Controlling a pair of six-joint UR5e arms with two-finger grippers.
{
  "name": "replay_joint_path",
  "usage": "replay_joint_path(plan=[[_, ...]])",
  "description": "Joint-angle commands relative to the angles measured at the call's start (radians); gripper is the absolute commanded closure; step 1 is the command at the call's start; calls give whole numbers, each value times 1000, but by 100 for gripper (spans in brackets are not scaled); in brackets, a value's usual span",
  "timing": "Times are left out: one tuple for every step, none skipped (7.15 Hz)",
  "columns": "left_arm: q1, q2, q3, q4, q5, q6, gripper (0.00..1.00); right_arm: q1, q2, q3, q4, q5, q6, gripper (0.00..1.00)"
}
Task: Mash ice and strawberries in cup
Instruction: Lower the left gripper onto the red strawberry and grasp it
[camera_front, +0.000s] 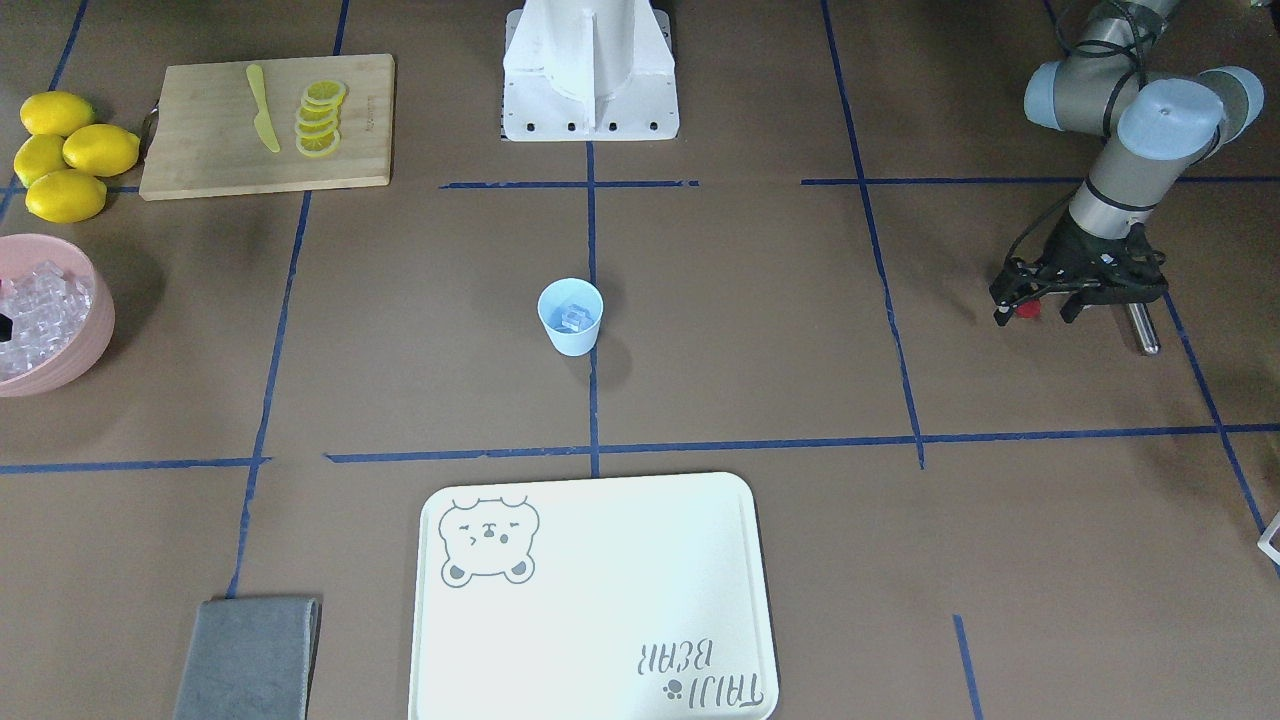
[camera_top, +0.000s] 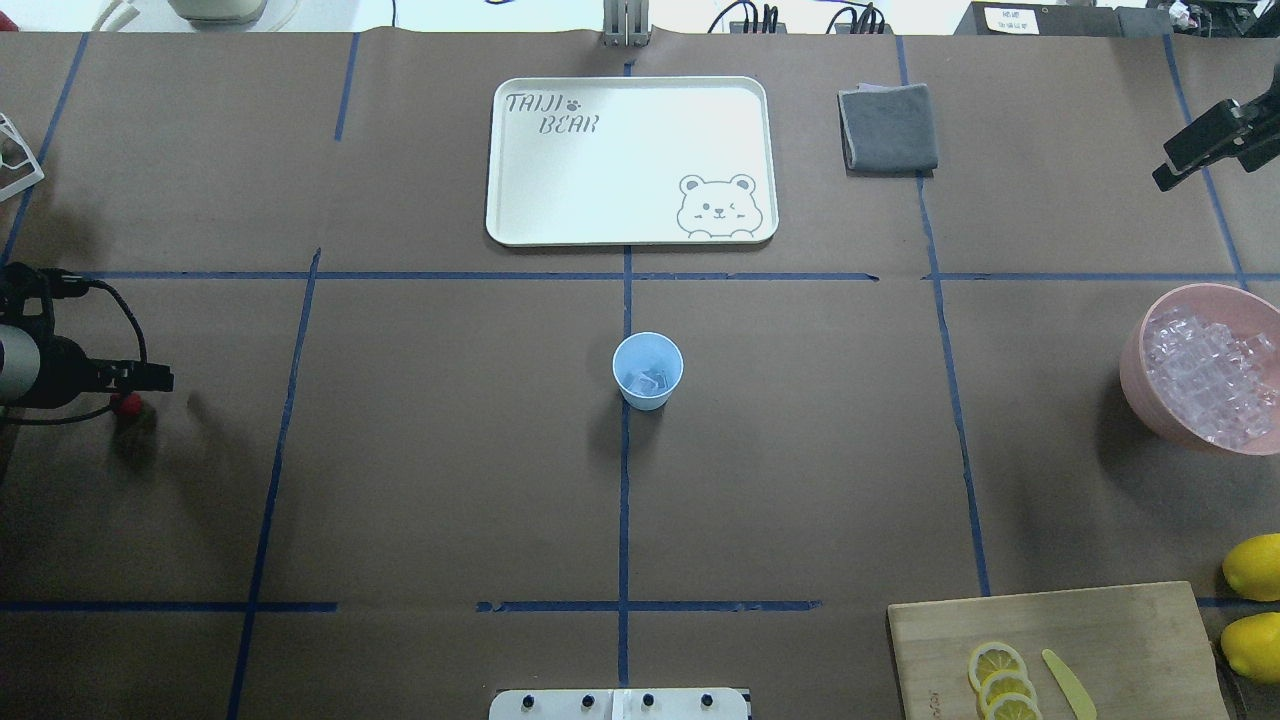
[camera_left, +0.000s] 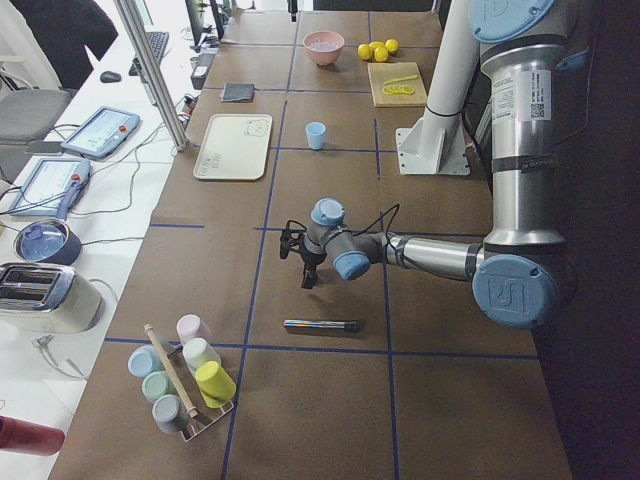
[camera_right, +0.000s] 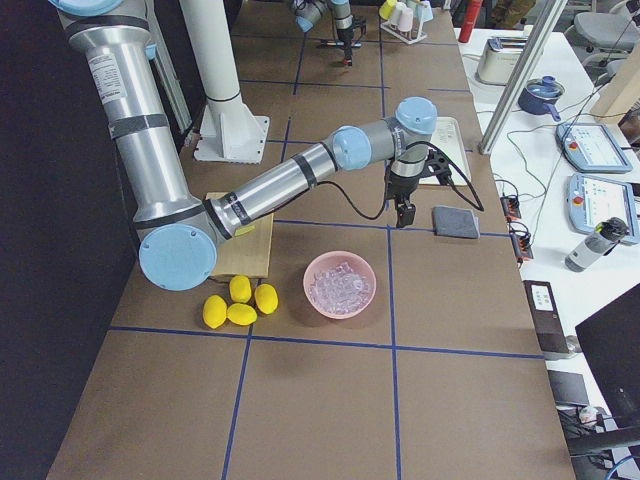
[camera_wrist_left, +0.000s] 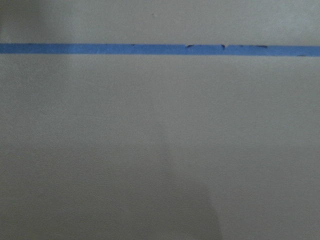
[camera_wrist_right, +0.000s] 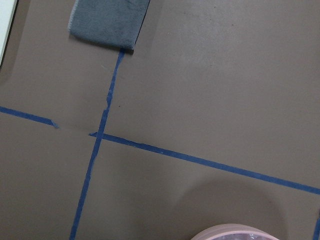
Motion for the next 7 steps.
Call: replay_joint_path(plan=[[4,4,-2,-10,2,-2,0,9,-3,1,-1,10,-2,1],[6,12,-11,-10,2,-2,0,10,-3,1,-1,10,-2,1],[6,13,-19,-10,2,-3,0,10,-3,1,-1,10,-2,1],[10,42,-39,-10,1,-3,0,10,-3,1,-1,10,-2,1],[14,65,-59,-10,2,-3,0,9,-3,1,-1,10,-2,1],[18,69,-59,-9,2,-3,0,9,-3,1,-1,10,-2,1],[23,69,-59,-9,2,-3,3,9,-3,1,-2,10,-2,1]])
